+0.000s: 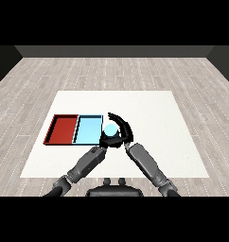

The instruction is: Pick the blue can and put it in the blue box

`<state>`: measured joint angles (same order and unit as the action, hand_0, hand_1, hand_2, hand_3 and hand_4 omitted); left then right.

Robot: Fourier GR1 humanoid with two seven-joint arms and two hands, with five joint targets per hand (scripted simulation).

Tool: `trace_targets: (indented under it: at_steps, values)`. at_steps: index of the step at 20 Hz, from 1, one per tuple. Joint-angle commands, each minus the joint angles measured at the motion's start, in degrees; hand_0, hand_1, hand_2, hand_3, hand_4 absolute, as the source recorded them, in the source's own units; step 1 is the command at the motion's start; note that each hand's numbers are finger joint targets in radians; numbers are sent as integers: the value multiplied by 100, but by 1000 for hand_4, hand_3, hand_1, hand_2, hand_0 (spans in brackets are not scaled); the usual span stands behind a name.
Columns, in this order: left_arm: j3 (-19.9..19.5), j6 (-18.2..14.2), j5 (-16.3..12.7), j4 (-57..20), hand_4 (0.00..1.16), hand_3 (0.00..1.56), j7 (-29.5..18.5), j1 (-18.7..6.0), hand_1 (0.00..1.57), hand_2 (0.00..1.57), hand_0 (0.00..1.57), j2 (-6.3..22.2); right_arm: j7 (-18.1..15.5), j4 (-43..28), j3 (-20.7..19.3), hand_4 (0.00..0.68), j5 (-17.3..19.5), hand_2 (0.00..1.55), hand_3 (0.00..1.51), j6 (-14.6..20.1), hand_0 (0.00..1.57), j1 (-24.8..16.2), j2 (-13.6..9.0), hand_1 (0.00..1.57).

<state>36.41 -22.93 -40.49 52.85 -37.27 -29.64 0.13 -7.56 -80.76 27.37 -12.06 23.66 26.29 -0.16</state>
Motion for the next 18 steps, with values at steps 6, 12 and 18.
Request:
trace_targets:
  at_steps: [6,12,18]
  values:
    - [-241,-281,521,129,1140,1527,155,116,1571,1571,1571,5,-343,-275,-575,0,29,0,0,-473,0,-561,-134,0]
    - [-779,-135,544,-87,1152,1533,543,-424,1571,1571,1571,287,-512,-1223,-1200,0,-509,0,0,-831,0,-1030,-434,0]
    - [-1016,-327,933,-595,1149,1520,242,-489,1571,1571,1571,465,-578,-1534,-1997,0,-1106,0,0,-899,0,-1409,-504,0]
